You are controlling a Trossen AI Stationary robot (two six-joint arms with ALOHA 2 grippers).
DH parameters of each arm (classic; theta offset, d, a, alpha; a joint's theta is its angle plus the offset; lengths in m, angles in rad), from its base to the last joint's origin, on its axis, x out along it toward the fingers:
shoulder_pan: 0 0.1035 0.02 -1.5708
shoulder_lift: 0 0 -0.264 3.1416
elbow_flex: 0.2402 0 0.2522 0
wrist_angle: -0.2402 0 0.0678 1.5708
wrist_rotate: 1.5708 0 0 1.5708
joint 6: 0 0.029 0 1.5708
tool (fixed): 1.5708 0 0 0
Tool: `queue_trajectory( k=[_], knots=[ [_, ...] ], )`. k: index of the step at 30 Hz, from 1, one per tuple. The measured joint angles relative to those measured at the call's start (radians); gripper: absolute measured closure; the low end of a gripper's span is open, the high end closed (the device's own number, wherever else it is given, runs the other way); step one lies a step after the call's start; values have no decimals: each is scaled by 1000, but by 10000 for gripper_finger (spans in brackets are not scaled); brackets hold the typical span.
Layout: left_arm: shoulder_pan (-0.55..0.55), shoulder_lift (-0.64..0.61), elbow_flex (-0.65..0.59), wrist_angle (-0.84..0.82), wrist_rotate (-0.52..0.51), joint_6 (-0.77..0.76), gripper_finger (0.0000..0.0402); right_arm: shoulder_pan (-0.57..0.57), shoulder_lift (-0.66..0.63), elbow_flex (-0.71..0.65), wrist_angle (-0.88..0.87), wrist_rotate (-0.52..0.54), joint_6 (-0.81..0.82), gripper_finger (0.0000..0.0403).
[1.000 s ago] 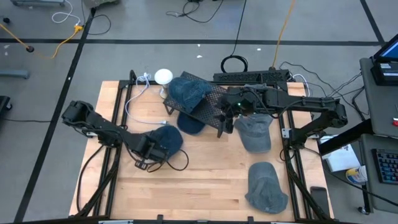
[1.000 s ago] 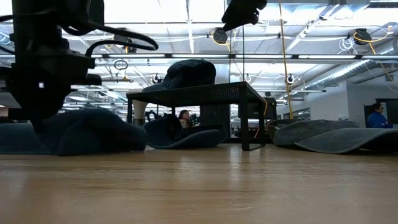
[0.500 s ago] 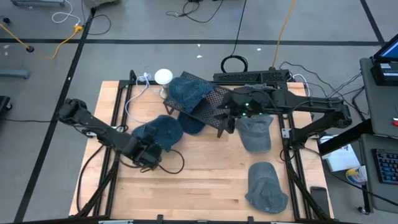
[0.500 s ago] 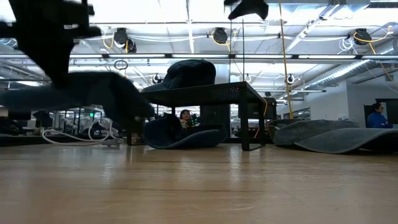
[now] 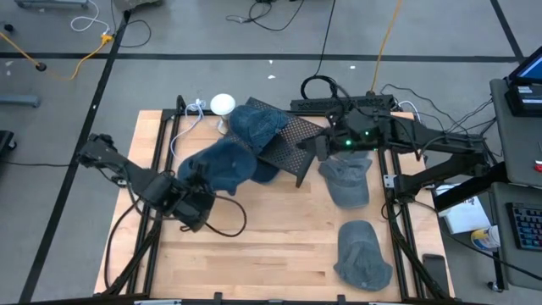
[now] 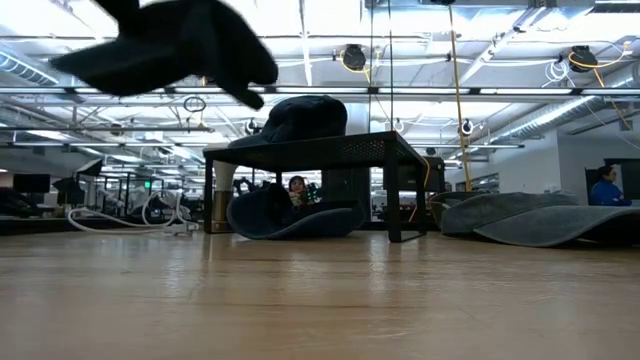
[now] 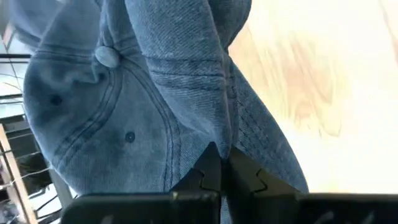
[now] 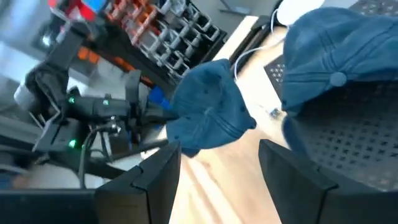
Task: Pick & Place hat
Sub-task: Stack the bottom blue cap on the blue cap on the shelf
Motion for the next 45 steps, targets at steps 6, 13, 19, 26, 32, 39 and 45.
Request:
queue_trajectory(
  k=[6, 13, 19, 26, 32, 39, 45],
  knots=[
    [-1, 0, 166, -8, -3, 50, 401, 0, -28, 1, 43, -42, 70, 193],
    [5, 0, 341, 22, 98, 118, 401, -2, -45, 1, 93, -49, 48, 193],
    [29, 34, 450, 15, 100, 177, 401, -7, -43, 0, 91, -52, 123, 193],
    [100, 106, 509, 10, 98, 316, 401, -6, -43, 0, 126, -75, 200, 193],
    [154, 173, 568, 17, 41, 448, 401, -6, -24, 0, 126, -99, 283, 193],
    [193, 226, 605, 61, -60, 565, 401, 0, 38, 0, 179, -104, 328, 193],
    [195, 232, 605, 129, -76, 626, 401, -1, 89, 0, 204, -103, 335, 193]
  ],
)
